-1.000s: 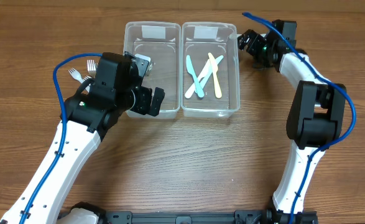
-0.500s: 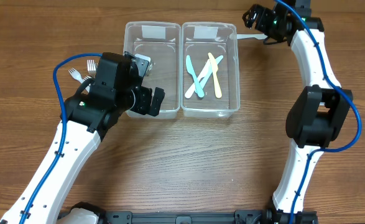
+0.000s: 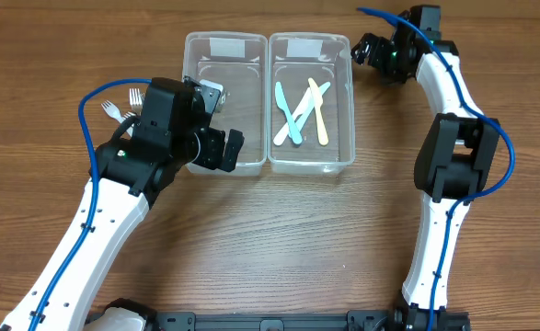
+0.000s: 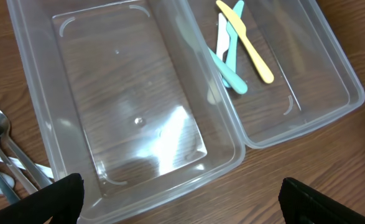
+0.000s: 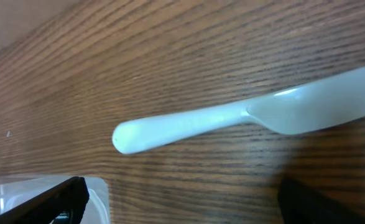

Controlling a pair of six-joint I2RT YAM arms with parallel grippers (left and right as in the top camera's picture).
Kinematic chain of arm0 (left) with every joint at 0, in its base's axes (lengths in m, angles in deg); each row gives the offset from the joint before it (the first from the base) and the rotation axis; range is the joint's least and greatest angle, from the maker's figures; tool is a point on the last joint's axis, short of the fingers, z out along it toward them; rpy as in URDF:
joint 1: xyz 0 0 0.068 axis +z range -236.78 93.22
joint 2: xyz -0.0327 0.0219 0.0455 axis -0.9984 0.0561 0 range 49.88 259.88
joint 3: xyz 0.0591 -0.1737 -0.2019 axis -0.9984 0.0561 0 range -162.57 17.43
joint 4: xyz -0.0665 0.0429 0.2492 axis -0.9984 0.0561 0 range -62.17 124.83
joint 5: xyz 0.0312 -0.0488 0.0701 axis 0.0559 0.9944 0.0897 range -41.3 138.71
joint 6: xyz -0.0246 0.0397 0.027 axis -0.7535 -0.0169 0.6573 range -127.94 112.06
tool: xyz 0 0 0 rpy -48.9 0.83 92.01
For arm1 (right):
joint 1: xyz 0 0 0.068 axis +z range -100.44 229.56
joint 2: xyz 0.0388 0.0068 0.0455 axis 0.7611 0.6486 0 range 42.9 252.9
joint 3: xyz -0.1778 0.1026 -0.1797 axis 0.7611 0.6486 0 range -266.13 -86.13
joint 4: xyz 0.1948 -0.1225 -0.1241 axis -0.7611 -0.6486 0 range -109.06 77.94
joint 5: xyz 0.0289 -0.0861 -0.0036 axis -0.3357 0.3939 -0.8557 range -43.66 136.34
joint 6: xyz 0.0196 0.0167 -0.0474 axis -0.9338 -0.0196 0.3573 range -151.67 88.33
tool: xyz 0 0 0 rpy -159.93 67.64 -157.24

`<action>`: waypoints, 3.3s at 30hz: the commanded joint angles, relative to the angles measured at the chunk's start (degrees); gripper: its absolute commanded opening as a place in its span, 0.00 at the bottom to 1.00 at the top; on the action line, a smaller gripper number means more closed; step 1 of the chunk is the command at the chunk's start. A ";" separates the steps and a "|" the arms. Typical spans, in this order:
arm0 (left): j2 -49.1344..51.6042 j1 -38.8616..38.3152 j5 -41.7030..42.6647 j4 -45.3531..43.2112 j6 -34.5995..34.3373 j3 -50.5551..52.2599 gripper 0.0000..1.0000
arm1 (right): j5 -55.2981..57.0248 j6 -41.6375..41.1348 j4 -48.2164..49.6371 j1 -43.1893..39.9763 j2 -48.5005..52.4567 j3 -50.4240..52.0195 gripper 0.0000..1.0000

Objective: Pack container
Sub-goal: 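Move the right gripper back toward the white knife behind the container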

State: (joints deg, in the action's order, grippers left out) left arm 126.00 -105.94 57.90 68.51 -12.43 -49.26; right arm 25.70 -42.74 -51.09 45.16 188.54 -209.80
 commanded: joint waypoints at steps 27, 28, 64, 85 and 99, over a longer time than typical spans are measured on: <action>0.61 -0.48 0.90 -0.24 -0.85 -1.62 1.00 | -8.09 -5.68 17.77 -0.13 4.17 -0.22 0.97; 0.61 -0.48 0.90 -0.24 -0.85 -1.62 1.00 | -7.65 -5.53 17.42 -0.11 4.17 -0.22 0.99; 0.61 -0.48 0.90 -0.24 -0.85 -1.62 1.00 | 15.54 -3.96 -24.83 -3.19 -10.67 -4.33 0.95; 0.61 -0.48 0.90 -0.24 -0.85 -1.62 1.00 | 12.87 -3.69 -26.51 -1.84 -12.48 -3.67 0.99; 0.61 -0.48 0.90 -0.22 -0.85 -1.62 1.00 | 16.06 9.14 -19.04 -1.77 -11.87 4.66 1.00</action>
State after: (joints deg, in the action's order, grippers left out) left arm 126.00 -105.94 57.92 68.51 -12.43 -49.26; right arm 40.84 -35.61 -72.64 43.91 176.52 -209.74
